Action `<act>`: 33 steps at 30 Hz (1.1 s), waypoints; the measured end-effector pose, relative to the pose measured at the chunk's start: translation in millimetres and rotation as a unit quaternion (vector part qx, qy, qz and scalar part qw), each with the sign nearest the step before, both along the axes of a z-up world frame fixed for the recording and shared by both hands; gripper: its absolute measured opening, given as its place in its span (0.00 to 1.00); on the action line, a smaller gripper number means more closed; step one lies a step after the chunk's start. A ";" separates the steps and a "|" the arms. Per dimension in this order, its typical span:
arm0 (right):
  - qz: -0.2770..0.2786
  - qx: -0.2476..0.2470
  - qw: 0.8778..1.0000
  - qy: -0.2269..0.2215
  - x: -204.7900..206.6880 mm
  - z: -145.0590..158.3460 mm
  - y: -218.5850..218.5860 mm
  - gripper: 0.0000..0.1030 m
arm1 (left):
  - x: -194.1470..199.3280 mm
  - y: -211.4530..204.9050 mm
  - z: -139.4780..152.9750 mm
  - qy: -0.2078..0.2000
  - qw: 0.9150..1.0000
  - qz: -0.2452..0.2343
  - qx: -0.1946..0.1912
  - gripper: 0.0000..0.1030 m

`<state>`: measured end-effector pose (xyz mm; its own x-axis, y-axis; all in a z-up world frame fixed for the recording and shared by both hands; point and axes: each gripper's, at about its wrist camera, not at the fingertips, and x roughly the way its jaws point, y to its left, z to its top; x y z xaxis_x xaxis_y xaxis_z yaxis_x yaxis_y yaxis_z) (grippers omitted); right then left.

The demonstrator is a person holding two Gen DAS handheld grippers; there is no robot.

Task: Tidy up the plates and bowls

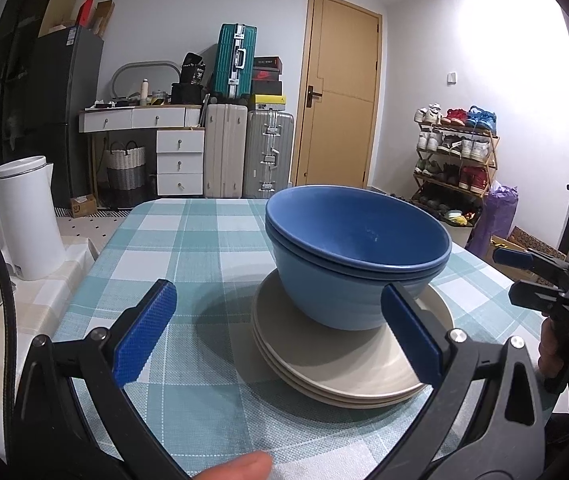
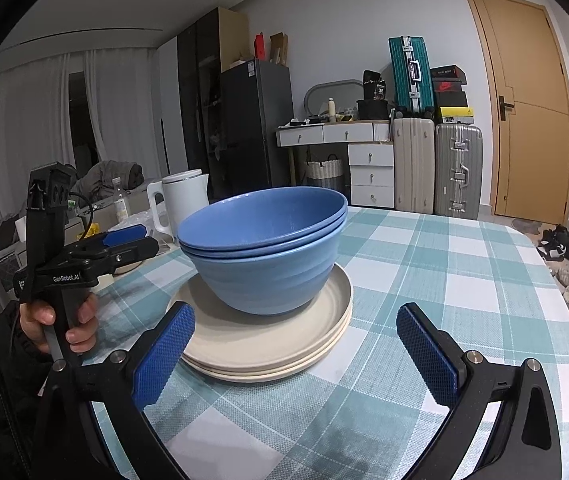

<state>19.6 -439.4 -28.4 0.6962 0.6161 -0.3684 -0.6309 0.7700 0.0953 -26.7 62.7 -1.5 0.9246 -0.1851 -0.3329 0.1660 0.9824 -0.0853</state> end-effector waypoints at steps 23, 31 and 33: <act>0.006 -0.006 1.000 0.000 0.8 -1.4 6.5 1.00 | -3.9 -4.5 2.8 -0.005 1.000 -0.008 0.008 0.99; 0.006 -0.008 1.000 0.000 0.9 -1.3 6.0 1.00 | -3.8 -4.6 2.2 -0.006 1.000 -0.008 0.009 0.99; 0.006 -0.007 1.000 0.000 0.8 -1.3 6.0 1.00 | -3.7 -4.7 2.1 -0.006 1.000 -0.008 0.009 0.99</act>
